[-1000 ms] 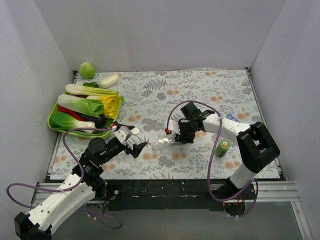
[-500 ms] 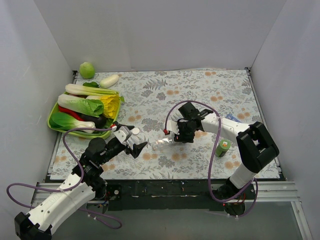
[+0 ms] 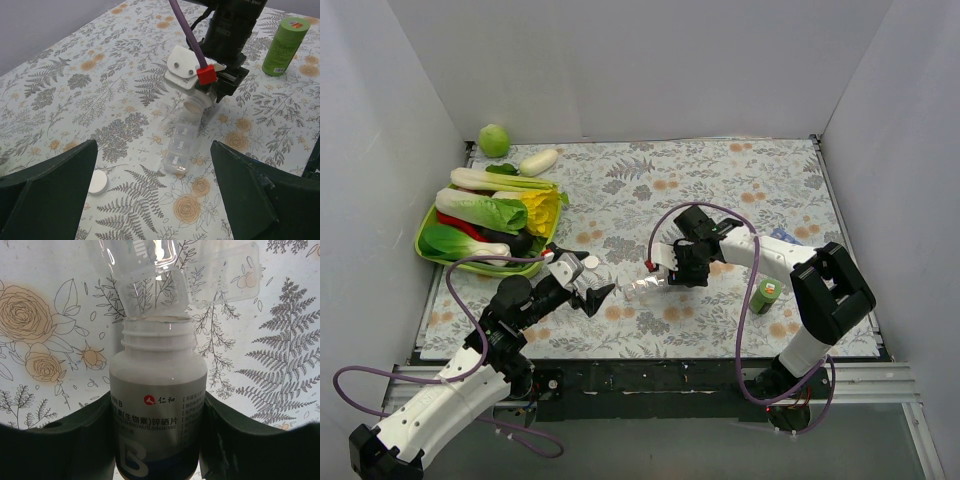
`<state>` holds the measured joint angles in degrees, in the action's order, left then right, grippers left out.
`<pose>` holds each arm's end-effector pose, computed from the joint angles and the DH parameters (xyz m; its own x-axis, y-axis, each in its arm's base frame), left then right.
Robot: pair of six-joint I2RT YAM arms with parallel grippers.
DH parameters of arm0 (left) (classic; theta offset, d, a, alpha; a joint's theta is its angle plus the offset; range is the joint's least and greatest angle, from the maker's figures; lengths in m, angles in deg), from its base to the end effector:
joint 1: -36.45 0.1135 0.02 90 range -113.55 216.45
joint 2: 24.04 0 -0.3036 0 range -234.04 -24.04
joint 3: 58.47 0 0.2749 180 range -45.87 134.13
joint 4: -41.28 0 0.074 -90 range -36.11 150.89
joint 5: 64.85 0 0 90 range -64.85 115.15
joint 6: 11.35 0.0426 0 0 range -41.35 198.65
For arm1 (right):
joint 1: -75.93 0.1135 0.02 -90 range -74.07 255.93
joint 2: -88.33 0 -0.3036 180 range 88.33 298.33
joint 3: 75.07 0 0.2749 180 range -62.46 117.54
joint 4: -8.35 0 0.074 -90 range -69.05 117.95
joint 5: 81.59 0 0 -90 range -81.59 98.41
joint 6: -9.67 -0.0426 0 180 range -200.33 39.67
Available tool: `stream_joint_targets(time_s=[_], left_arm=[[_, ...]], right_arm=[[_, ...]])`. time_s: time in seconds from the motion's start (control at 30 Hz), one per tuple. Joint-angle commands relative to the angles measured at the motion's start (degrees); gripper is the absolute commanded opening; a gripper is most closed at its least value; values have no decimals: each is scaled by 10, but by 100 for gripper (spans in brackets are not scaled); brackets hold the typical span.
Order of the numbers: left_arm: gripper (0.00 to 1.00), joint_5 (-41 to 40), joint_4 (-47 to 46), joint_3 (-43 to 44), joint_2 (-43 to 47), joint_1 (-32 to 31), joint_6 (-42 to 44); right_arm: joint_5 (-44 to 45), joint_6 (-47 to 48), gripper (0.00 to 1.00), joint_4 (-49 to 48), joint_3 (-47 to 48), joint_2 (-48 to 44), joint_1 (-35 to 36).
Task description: Sort the pills into containers
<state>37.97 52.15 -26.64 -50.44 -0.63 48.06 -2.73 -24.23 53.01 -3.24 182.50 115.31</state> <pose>0.1034 -0.0900 0.2636 -0.4540 -0.2789 -0.8462 0.6193 0.5841 -0.5247 0.2588 0.2231 0.2052 0.1683 -0.9155 -0.3655 -0.9703 -0.0885 -0.2251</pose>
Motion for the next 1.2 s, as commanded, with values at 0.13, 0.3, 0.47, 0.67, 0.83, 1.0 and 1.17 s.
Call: stream_joint_targets(time_s=[0.13, 0.3, 0.47, 0.67, 0.83, 1.0, 1.17], left_arm=[[98, 9, -7, -2, 5, 2, 10], [98, 12, -7, -2, 4, 2, 9], [98, 17, -7, -2, 6, 2, 11], [98, 16, -8, -3, 6, 2, 11], [98, 17, -8, -3, 6, 2, 10], [98, 19, -9, -3, 6, 2, 10], [98, 23, -9, -3, 6, 2, 11]], right_arm=[[14, 12, 3, 20, 34, 8, 9], [23, 16, 3, 31, 39, 15, 12], [28, 17, 4, 37, 44, 19, 16], [38, 19, 3, 41, 44, 19, 18], [41, 21, 3, 42, 45, 17, 20], [50, 20, 3, 44, 45, 17, 24], [58, 19, 3, 48, 49, 18, 25]])
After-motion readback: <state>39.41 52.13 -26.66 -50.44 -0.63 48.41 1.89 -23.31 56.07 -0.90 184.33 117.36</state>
